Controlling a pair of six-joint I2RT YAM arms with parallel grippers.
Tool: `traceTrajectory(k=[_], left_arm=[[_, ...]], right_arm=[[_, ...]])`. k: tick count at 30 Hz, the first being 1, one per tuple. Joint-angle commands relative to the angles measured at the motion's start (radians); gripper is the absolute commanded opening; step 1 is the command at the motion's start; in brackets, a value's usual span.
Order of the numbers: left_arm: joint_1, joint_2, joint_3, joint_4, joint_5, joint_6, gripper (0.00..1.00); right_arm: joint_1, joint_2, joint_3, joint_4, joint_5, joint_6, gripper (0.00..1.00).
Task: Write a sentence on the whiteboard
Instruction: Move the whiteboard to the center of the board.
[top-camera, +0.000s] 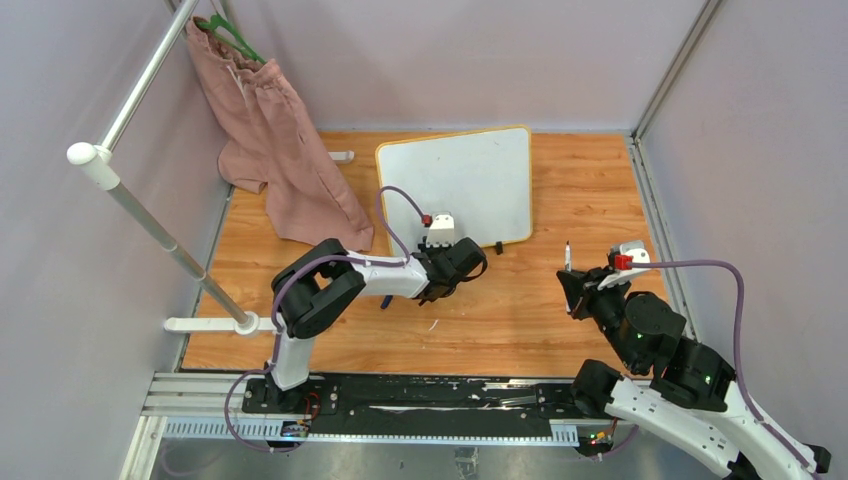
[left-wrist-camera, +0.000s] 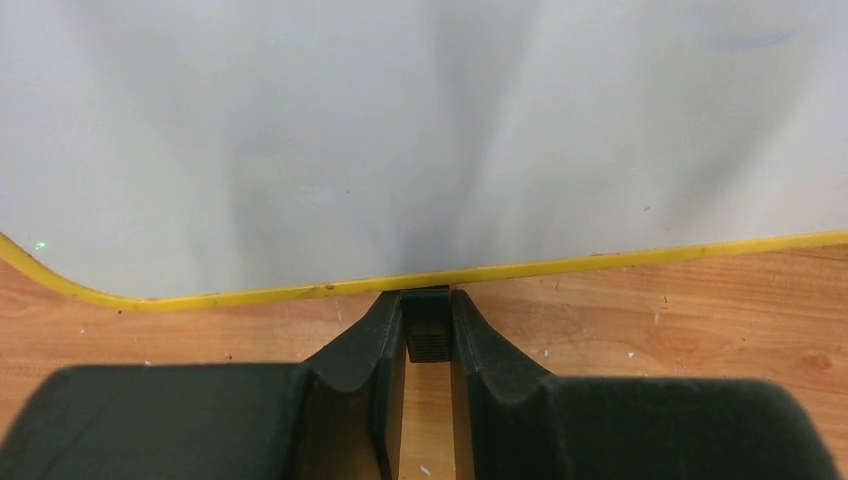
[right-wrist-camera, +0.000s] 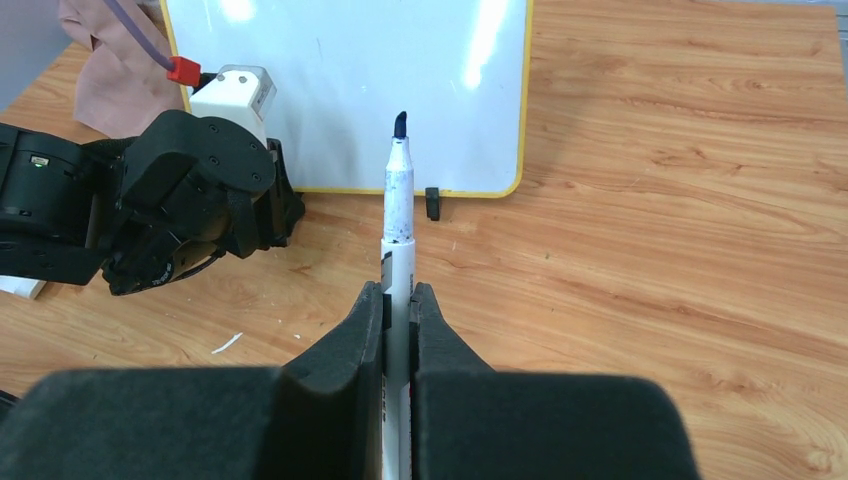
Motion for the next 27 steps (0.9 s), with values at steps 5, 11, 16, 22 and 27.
traceTrajectory(k=[5,11,16,22,27], left_arm=[[-0.008,0.052,-0.004,-0.052,0.116,0.144,0.0],[-0.008,0.043,-0.036,-0.061,0.132,0.103,0.0],[-0.011,0.034,-0.041,-0.074,0.154,0.092,0.22],[-0.011,-0.017,-0.064,-0.088,0.147,0.07,0.46],[-0.011,-0.077,-0.1,-0.091,0.147,0.058,0.57]], right_arm=[[-0.001,-0.007,0.003,0.008,-0.004,0.018,0.0],[0.0,-0.01,0.0,0.007,-0.002,0.022,0.0],[-0.001,-0.003,0.002,0.011,-0.009,0.025,0.0],[-0.001,-0.002,0.013,0.008,-0.016,0.029,0.0],[-0.001,-0.003,0.016,0.005,-0.025,0.042,0.0]])
